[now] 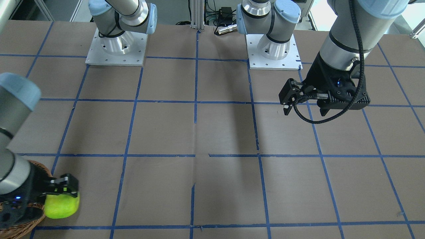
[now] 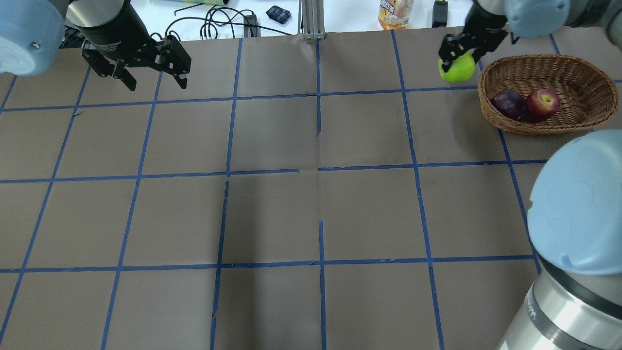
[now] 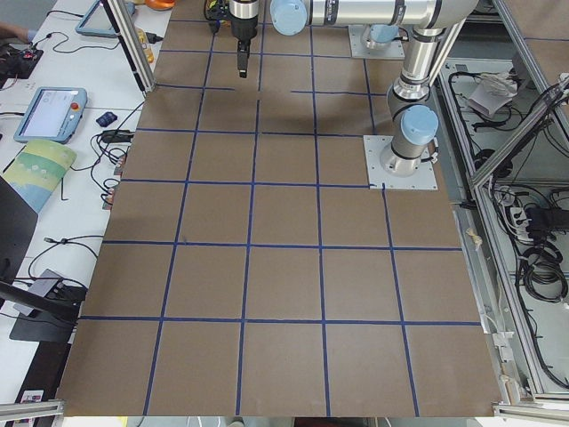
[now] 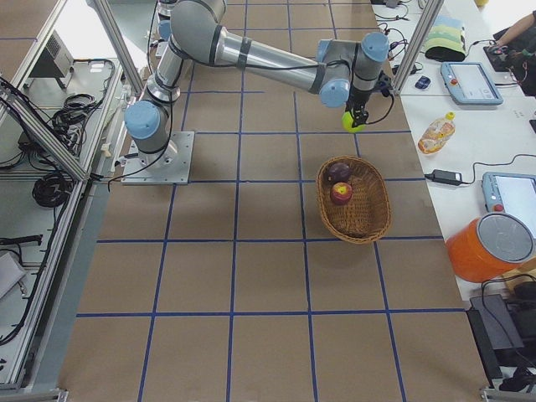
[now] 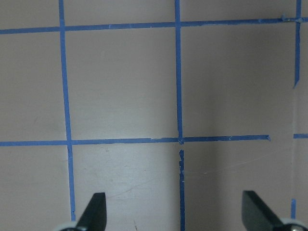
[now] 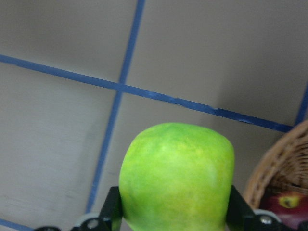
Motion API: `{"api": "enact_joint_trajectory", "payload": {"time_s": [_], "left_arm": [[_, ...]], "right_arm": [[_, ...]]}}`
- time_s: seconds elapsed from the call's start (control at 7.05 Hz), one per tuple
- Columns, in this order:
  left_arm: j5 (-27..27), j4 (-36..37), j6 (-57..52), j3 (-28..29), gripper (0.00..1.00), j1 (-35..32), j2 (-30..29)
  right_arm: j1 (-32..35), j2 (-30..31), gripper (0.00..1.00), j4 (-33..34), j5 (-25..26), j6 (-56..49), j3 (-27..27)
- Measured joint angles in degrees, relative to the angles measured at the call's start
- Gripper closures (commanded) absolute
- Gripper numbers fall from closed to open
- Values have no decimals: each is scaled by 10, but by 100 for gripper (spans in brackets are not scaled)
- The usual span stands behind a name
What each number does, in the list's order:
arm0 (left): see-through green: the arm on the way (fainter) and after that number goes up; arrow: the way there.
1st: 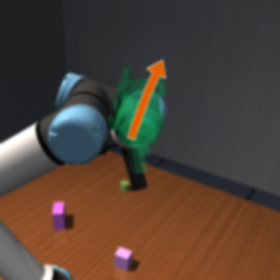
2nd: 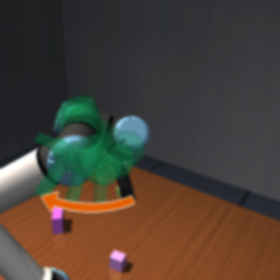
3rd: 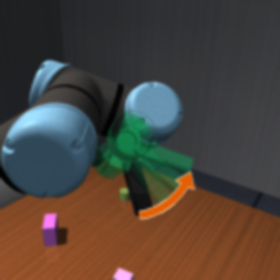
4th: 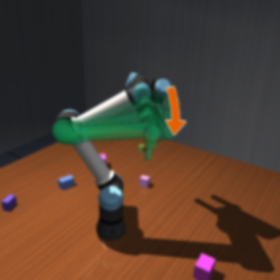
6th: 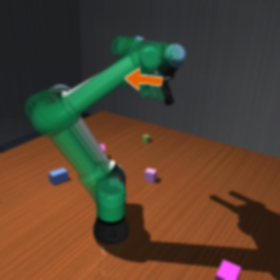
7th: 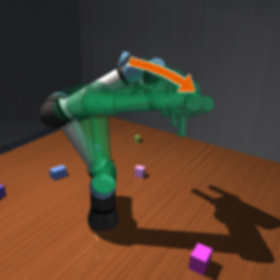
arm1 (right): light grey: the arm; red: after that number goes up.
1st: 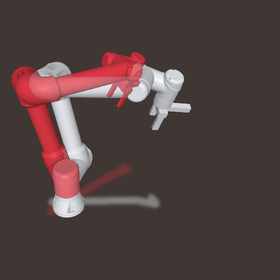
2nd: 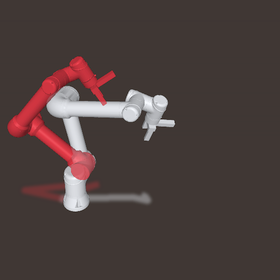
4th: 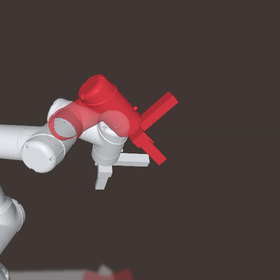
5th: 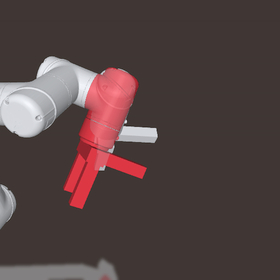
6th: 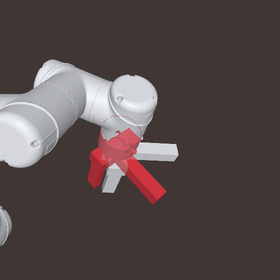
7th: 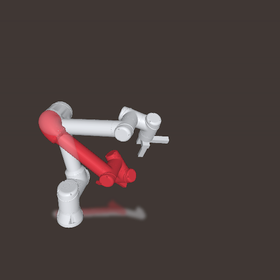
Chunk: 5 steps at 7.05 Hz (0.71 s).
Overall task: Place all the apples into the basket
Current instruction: 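Carry the green apple with the right gripper into the basket and release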
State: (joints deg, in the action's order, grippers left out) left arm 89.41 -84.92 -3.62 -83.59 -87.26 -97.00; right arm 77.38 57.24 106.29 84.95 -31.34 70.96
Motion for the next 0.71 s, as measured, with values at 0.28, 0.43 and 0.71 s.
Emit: {"api": "enact_joint_trajectory", "payload": {"time_s": [0.28, 0.43, 0.71], "left_arm": [[-10, -2, 1, -3, 0, 0, 1], [-11, -3, 3, -5, 0, -1, 0], [-9, 2, 5, -10, 0, -3, -2]], "right_arm": [[-78, -8, 87, 44, 7, -152, -3], [-118, -14, 88, 58, 5, -194, -4], [-165, -26, 50, 92, 12, -234, 7]]}}
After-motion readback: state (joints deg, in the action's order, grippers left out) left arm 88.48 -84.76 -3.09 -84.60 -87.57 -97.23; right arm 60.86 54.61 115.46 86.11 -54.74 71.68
